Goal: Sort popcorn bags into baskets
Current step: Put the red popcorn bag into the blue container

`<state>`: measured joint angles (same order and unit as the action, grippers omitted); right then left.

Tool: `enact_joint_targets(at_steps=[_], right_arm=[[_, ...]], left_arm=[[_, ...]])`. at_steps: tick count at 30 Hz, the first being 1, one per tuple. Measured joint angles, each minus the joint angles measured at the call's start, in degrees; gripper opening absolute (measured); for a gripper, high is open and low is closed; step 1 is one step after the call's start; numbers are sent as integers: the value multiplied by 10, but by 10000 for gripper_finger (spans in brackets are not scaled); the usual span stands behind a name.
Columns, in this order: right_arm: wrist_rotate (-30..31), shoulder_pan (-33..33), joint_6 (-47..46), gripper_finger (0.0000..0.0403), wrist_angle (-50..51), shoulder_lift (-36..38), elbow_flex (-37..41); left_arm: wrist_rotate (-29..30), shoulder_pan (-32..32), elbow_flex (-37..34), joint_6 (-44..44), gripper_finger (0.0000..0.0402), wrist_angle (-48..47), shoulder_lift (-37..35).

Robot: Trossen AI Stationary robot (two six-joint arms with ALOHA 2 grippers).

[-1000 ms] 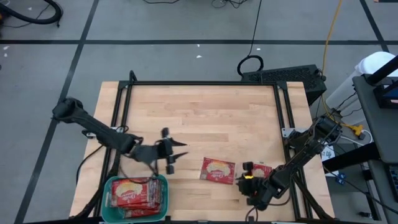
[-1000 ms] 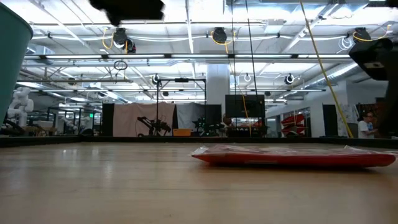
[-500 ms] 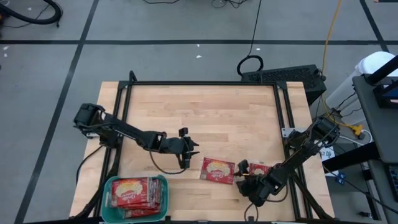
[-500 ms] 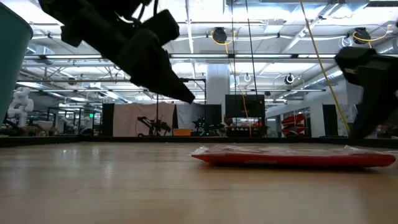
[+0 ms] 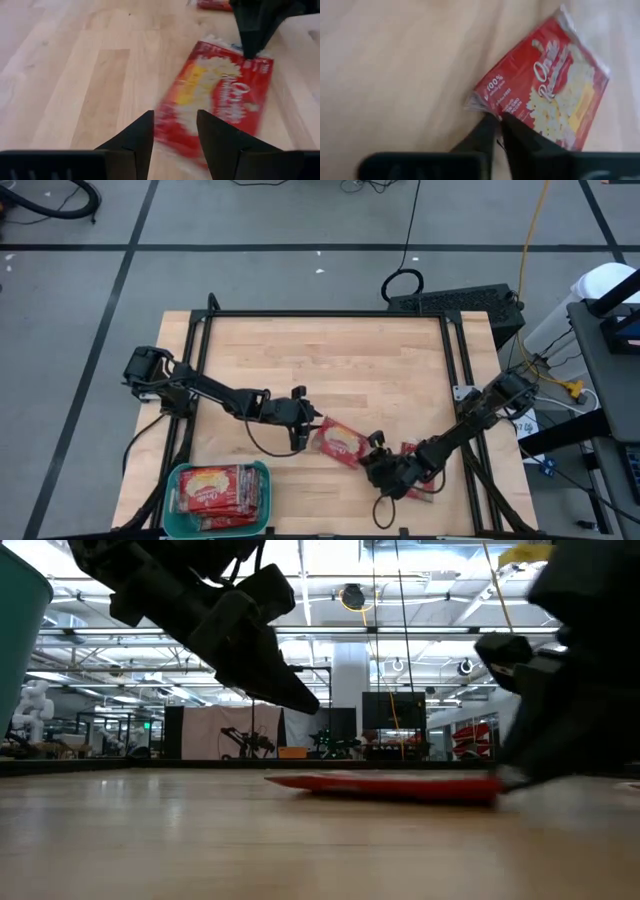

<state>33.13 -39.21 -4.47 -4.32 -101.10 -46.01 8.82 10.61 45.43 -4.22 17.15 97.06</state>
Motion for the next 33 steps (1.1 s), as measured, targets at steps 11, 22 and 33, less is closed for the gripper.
enact_joint_targets(at_steps=[11,22,33], right_arm=[[76,11,-10,2,-83,74,-1],[73,66,-70,1,-93,132,-1],[61,112,-69,0,-156,132,-1]], left_arm=[[3,64,0,98,162,48,-55],[77,97,0,155,287,70,-48],[64,45,0,129,253,71,14]])
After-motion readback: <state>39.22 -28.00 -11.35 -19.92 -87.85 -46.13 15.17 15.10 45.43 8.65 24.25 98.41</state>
